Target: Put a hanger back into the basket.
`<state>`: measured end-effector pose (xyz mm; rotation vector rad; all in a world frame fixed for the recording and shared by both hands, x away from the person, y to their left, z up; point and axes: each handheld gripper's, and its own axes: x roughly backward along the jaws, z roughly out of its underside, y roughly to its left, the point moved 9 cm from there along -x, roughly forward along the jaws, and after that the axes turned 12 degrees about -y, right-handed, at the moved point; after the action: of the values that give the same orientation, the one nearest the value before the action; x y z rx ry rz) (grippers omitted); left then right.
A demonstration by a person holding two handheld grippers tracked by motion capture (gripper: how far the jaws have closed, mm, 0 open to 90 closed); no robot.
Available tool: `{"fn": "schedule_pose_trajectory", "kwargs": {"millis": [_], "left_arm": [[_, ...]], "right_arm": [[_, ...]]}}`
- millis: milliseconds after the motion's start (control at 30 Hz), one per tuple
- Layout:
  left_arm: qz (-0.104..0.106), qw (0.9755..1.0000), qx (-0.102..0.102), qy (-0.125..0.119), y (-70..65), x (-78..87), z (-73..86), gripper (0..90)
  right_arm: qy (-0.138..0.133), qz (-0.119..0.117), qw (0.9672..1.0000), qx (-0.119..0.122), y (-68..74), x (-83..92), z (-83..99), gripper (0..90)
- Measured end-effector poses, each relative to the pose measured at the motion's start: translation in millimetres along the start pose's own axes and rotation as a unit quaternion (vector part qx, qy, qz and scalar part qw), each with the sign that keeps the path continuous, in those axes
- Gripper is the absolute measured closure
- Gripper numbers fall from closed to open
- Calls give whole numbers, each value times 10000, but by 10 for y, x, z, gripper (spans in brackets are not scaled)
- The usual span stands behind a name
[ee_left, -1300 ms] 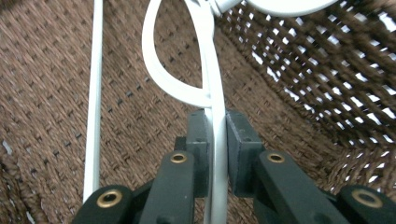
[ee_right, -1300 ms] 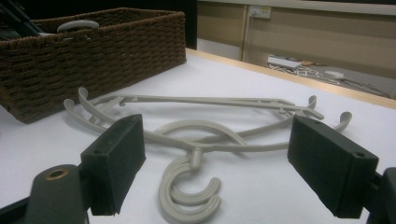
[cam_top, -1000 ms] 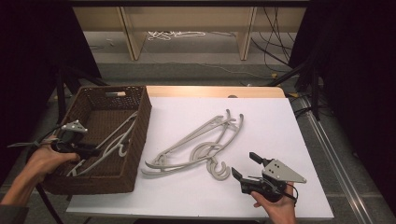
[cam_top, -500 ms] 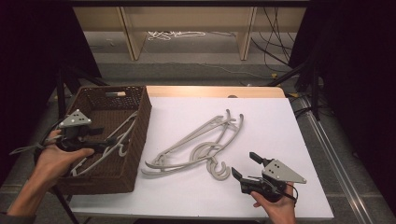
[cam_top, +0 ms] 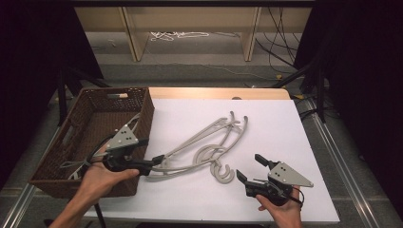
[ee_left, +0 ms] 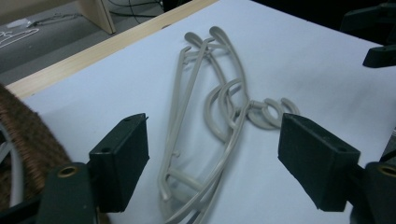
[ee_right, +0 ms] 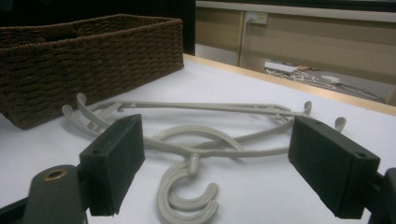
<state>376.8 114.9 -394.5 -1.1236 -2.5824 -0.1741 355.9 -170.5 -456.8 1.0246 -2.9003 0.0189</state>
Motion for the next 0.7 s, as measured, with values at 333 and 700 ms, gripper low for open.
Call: {"fn": "schedule_pose_trajectory", "kwargs": {"millis": [333, 700], "left_arm": [[-10, 9986, 166, -495, -172, -316, 28, 206], [47, 9966, 129, -809, -248, -543, 230, 184]], "right_arm": [[-57, -59, 10000, -18, 17, -9, -13, 193], [-76, -45, 10000, -1, 3, -3, -18, 193]]}}
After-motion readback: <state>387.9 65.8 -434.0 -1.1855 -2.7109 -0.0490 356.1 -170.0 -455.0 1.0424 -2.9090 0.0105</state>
